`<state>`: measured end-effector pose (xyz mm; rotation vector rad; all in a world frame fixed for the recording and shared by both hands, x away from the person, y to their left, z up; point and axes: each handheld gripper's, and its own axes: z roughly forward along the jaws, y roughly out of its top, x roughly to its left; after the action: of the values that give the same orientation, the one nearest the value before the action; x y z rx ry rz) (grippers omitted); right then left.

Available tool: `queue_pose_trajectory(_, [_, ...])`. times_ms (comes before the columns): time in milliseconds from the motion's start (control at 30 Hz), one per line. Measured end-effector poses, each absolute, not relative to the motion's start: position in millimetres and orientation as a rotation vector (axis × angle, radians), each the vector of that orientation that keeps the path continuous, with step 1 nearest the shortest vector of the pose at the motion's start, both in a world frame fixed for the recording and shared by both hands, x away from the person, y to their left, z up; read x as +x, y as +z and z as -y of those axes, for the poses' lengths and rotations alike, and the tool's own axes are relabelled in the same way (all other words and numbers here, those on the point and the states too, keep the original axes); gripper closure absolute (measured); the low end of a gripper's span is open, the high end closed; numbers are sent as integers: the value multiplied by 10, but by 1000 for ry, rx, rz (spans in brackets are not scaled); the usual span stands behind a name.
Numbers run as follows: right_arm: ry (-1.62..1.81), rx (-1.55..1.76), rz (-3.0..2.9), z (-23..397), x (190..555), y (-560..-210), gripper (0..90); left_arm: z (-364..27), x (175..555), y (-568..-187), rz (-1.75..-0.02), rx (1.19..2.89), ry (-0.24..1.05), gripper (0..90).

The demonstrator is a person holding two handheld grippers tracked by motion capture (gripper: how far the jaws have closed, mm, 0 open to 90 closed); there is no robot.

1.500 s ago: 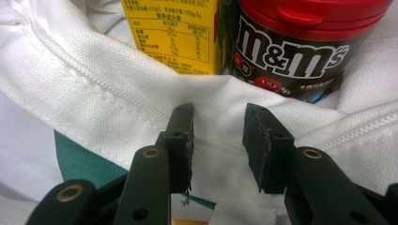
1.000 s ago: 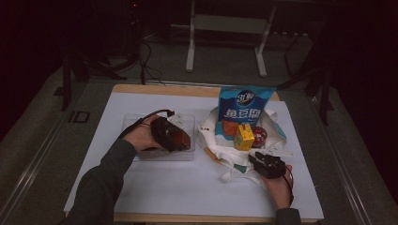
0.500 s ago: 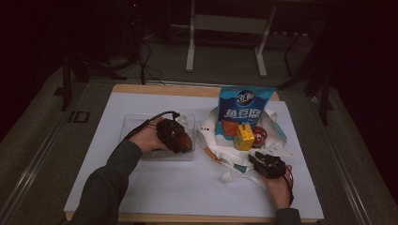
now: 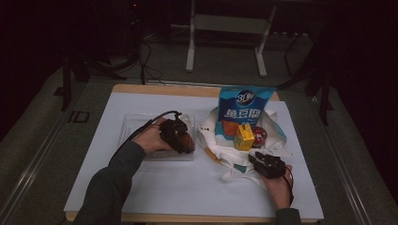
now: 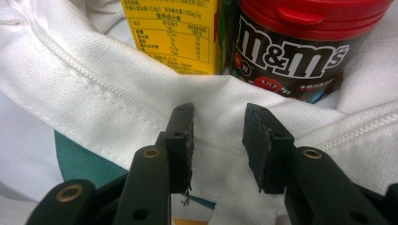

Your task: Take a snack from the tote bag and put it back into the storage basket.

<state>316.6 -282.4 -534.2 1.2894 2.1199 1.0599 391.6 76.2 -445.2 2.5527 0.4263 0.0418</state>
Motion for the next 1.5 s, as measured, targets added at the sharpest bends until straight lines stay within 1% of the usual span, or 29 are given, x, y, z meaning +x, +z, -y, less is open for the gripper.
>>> queue_pose_trajectory(233, [1060,1289,-2120,2823,3166,-5342,635,-739,3909,-4447,-440,2550,46,254])
queue_pose_trajectory(300, [1059,1289,-2120,2823,3165,-5342,635,-743,3918,-4432,-448,2543,32,232])
queue_pose_trajectory(467, [1059,1290,-2120,2823,3165,-5342,635,-778,3932,-4364,-458,2473,10,231])
queue_pose_trajectory(767, [1061,1288,-2120,2825,3167,-5343,634,-761,3875,-4209,-431,2413,71,244])
queue_pose_trajectory(867, [1061,1288,-2120,2825,3167,-5343,635,-764,3868,-4165,-429,2391,87,265])
queue_pose_trajectory(1000, [1061,1289,-2120,2826,3167,-5342,635,-780,3877,-4126,-439,2357,89,265])
queue_pose_trajectory(1100, [1061,1289,-2120,2826,3167,-5342,635,-787,3885,-4097,-445,2336,100,253])
queue_pose_trajectory(1233, [1061,1287,-2119,2825,3167,-5342,635,-786,3881,-4063,-440,2308,83,226])
queue_pose_trajectory(1300, [1061,1287,-2119,2826,3168,-5343,635,-778,3877,-4045,-446,2301,99,213])
queue_pose_trajectory(1400, [1061,1287,-2119,2826,3168,-5343,635,-776,3889,-4010,-476,2271,122,222])
queue_pose_trajectory(1433, [1061,1287,-2119,2825,3168,-5343,635,-774,3903,-4003,-480,2252,91,228])
queue_pose_trajectory(1500, [1061,1287,-2119,2825,3167,-5343,635,-762,3905,-3988,-488,2246,98,228])
